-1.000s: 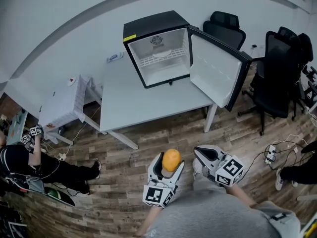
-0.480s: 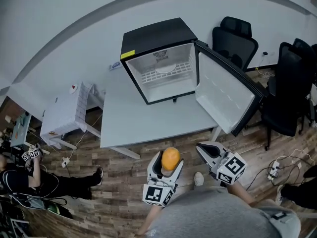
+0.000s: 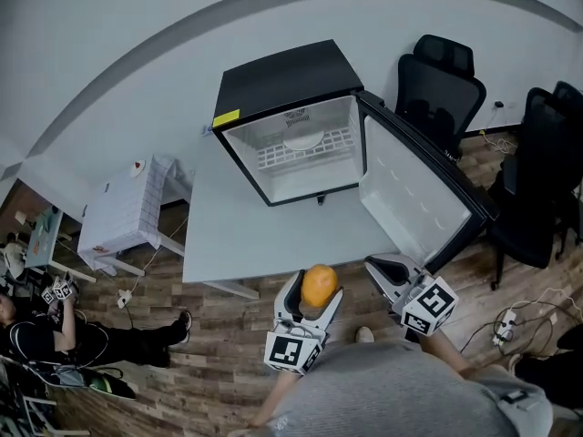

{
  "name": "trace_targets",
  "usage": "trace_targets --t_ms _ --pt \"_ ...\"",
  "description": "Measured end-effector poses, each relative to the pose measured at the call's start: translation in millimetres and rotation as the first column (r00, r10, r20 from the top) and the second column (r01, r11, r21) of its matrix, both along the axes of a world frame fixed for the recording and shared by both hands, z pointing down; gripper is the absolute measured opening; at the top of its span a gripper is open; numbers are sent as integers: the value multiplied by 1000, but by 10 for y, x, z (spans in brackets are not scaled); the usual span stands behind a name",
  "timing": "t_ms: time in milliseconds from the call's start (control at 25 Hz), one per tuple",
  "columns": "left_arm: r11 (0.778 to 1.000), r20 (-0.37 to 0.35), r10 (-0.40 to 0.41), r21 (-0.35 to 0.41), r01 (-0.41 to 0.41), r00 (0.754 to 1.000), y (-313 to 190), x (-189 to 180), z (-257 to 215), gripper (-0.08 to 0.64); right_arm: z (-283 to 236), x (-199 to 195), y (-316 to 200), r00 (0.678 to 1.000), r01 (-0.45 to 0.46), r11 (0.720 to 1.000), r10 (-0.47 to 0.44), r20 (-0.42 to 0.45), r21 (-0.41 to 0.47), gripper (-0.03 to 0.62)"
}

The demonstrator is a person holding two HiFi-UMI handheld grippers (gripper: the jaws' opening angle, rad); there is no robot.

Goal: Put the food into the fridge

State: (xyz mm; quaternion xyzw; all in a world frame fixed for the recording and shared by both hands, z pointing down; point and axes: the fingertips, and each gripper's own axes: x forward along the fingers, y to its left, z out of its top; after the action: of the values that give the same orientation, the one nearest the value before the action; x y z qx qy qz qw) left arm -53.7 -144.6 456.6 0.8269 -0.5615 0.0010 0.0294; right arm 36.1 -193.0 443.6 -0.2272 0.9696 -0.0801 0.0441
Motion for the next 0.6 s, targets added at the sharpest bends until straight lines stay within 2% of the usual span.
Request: trace_targets --t_ms 80,280,400,520,600 --pt "1000 0 4 13 -4 1000 -88 13 -15 367 0 26 -70 1000 -6 1000 6 6 -4 12" --pt "999 19 23 -29 -23 1000 -257 28 10 367 55 73 -196 1000 -31 999 31 2 -18 12" --pt "999 5 43 -6 -43 999 -368 1 7 367 44 47 -272 999 -47 999 47 1 -15 12" --pt "997 10 63 -40 -62 998 -485 -50 12 367 37 -20 -375 998 -60 998 60 -10 -11 14" --pt "997 -8 75 -3 -75 997 -581 -119 -3 367 16 -94 -447 998 -69 998 68 -14 -8 12"
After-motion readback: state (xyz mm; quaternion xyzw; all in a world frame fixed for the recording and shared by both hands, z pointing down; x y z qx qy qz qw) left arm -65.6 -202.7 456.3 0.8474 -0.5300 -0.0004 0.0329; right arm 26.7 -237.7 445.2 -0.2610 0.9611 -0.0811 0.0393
